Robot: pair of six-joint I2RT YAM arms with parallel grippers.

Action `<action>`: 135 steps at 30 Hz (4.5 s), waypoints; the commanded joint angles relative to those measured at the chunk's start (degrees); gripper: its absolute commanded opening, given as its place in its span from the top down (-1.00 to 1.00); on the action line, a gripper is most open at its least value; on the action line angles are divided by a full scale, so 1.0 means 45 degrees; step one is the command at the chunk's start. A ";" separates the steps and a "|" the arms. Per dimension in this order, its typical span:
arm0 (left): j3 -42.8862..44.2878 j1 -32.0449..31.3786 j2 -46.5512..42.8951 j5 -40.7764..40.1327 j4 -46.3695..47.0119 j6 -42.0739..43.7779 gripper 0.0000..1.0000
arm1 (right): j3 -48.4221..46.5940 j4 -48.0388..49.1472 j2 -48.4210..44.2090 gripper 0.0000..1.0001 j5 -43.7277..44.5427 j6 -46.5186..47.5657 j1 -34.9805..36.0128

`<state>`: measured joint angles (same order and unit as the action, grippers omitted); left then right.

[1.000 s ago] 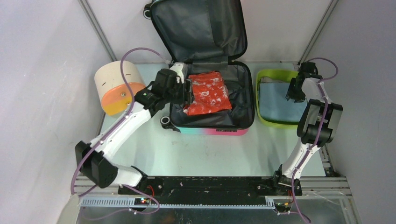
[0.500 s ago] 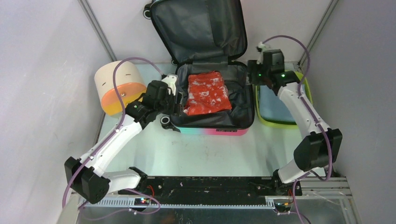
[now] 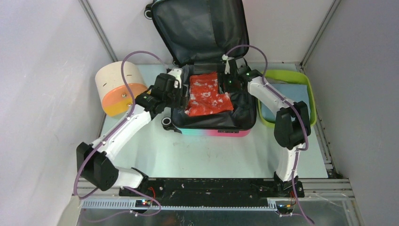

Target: Open, take out, and arrange the luggage

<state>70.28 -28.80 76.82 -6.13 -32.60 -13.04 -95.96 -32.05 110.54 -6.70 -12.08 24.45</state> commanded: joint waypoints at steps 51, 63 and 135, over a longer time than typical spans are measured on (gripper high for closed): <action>0.0812 0.0099 0.3177 0.0692 0.1987 -0.0819 -0.40 | -0.0790 0.1239 0.3866 0.20 -0.1795 0.0648 -0.1058; 0.3068 0.1065 0.5261 0.2539 0.2823 -0.1409 -0.39 | 0.0410 0.2025 0.1005 1.00 -0.1224 0.1964 -0.1116; 0.3102 -0.0561 0.4761 0.2028 0.5317 -0.3783 1.00 | 0.0290 0.0538 -0.3010 1.00 0.0521 0.1992 -0.0441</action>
<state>80.51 -27.86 102.91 2.90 -9.32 -30.41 -93.47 -31.62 103.20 -6.09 -2.94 21.89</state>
